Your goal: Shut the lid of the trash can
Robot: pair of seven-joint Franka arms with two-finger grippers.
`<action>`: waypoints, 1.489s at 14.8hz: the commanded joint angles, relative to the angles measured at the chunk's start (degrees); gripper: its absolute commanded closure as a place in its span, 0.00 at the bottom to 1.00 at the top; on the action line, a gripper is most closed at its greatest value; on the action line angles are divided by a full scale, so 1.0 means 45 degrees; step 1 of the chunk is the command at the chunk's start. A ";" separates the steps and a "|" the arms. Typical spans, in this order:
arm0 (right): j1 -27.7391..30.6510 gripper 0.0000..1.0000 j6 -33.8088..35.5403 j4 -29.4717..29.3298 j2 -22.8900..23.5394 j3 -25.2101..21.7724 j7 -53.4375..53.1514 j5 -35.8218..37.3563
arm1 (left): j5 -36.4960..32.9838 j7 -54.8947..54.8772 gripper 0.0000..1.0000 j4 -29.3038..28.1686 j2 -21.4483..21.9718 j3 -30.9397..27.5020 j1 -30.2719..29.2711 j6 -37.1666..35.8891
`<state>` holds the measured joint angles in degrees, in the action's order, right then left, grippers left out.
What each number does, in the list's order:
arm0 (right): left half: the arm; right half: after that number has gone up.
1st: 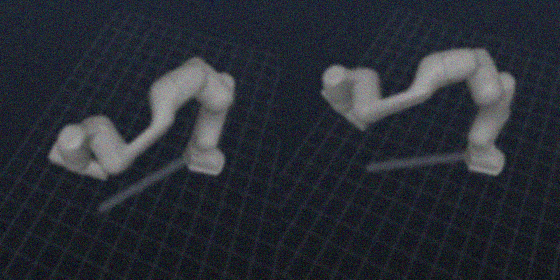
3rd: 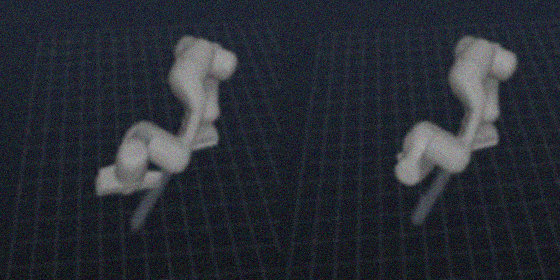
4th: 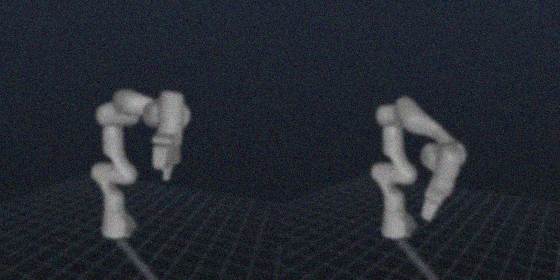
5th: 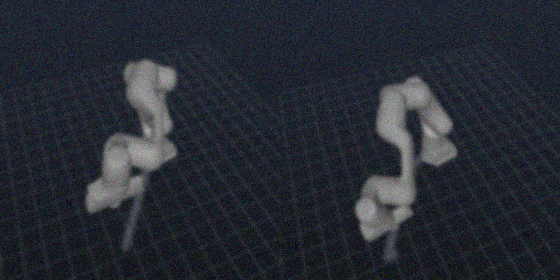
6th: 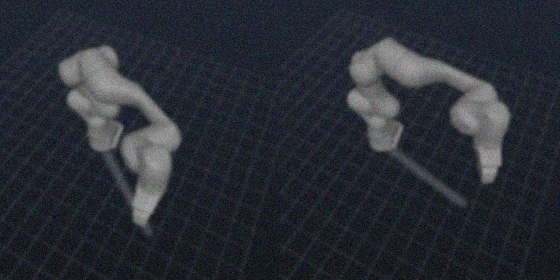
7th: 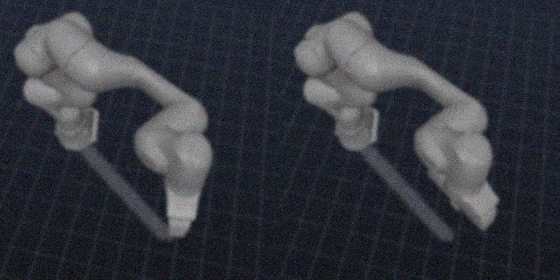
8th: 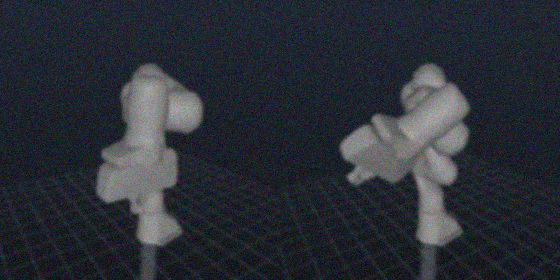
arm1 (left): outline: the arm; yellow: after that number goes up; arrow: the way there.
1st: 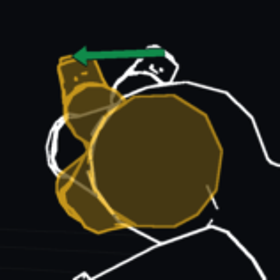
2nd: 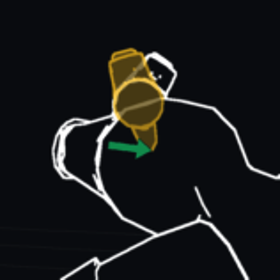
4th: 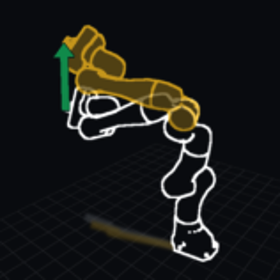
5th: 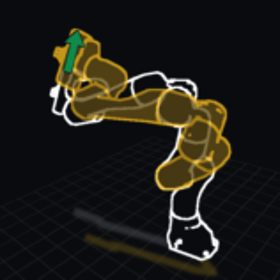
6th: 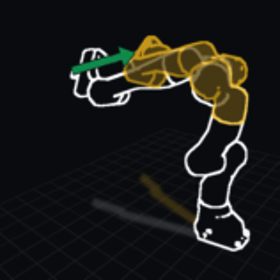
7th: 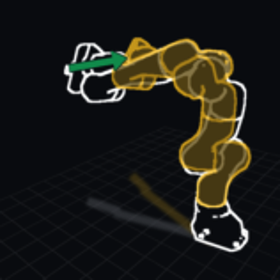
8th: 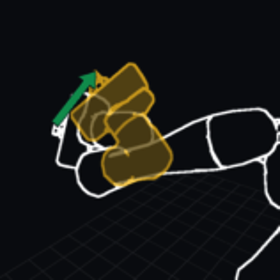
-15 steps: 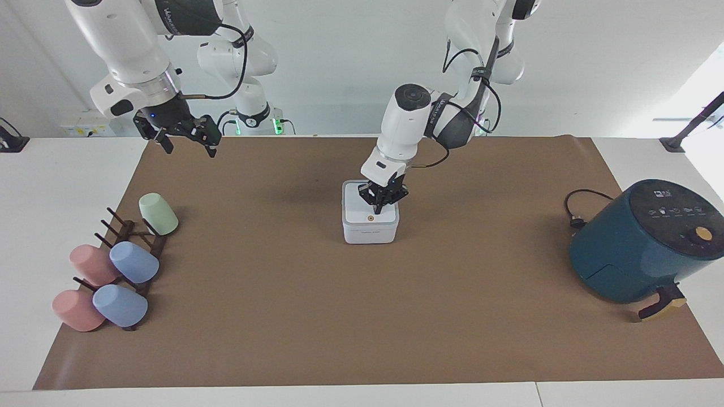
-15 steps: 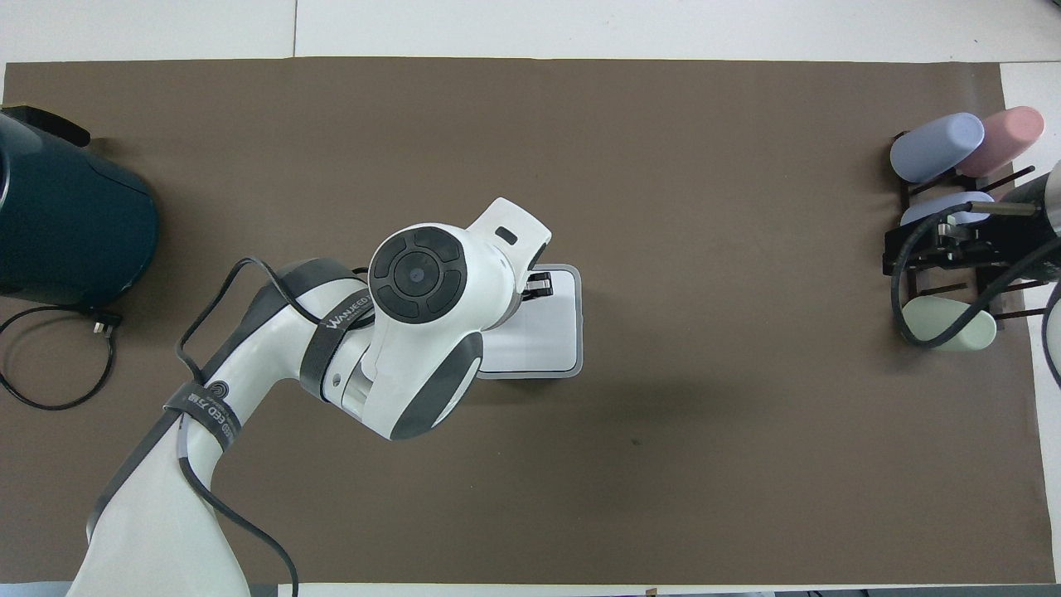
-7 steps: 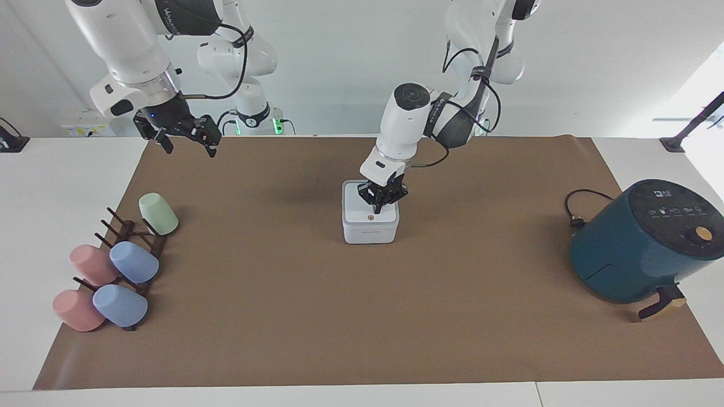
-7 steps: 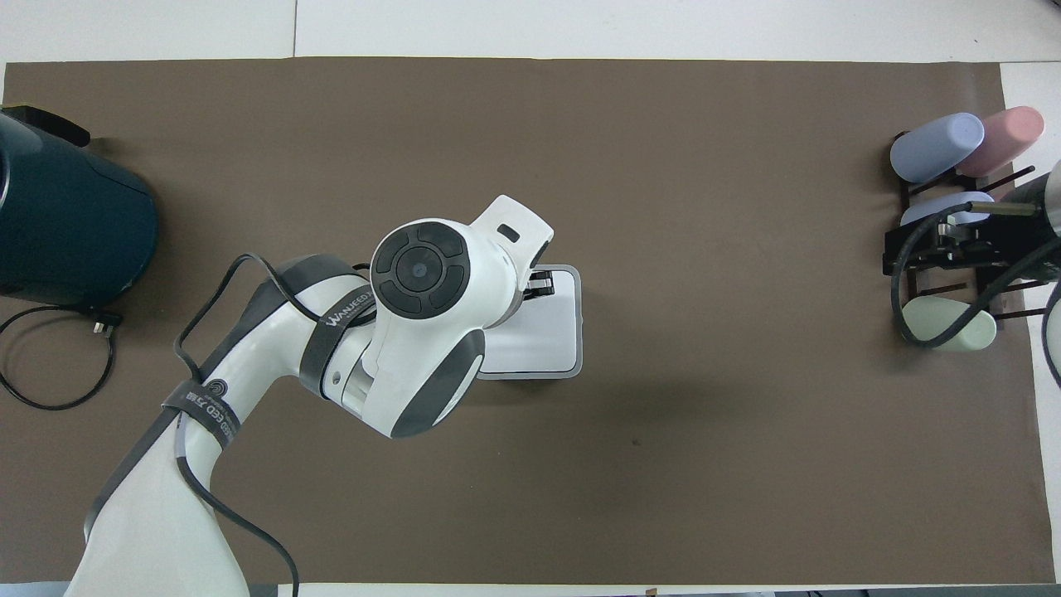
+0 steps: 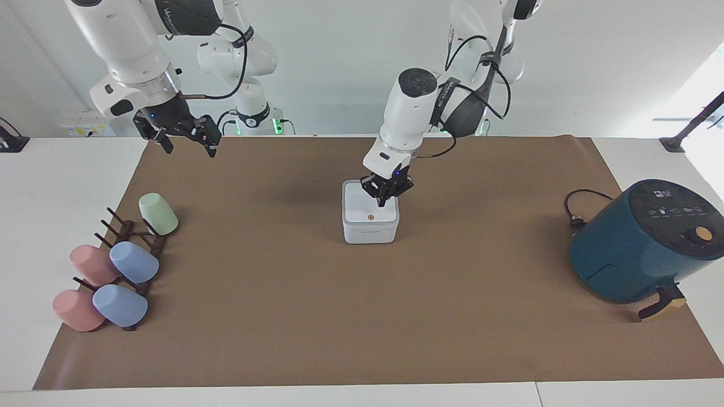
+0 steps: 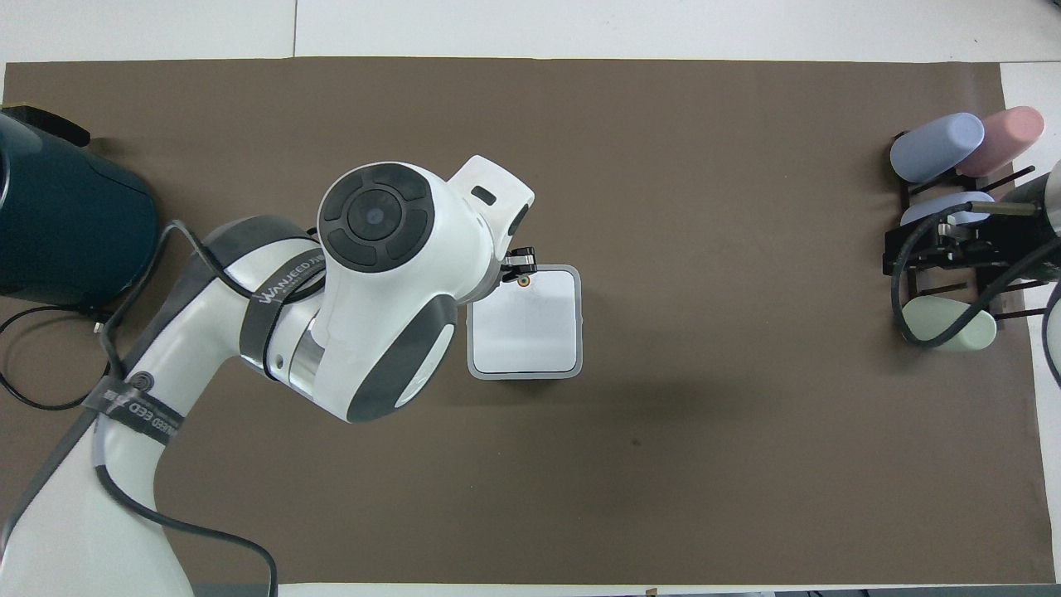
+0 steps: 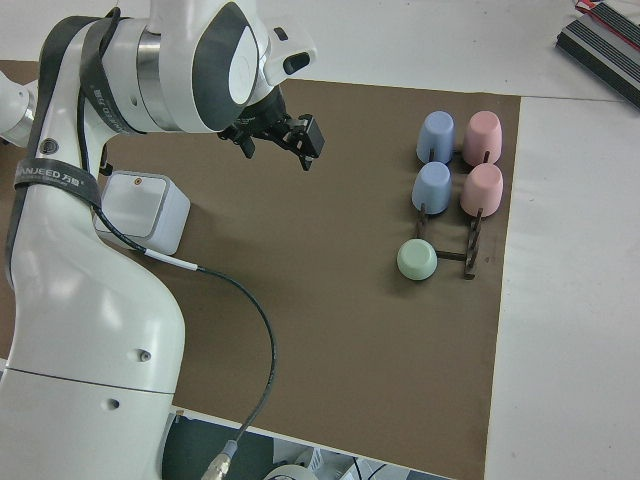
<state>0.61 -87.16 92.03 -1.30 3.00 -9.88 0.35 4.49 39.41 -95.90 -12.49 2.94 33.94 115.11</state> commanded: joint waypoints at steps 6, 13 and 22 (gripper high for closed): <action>0.0157 0.00 0.0208 0.0019 -0.0063 0.0074 -0.0031 -0.0254 | -0.0001 -0.4490 1.00 -0.0036 0.2090 0.0031 -0.3474 -0.3485; 0.0157 0.00 0.0208 0.0038 -0.0063 0.0074 -0.0031 -0.0234 | -0.0137 -0.9534 0.69 -0.0036 0.2931 -0.0008 -0.6544 -0.5111; 0.0157 0.00 0.0208 0.0038 -0.0063 0.0074 -0.0031 -0.0234 | -0.0938 -0.9656 0.00 0.1448 0.3264 -0.0027 -0.7114 -0.8174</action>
<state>0.61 -87.16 92.03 -1.30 3.01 -9.88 0.35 1.93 -3.47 -91.49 1.99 2.33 2.43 82.63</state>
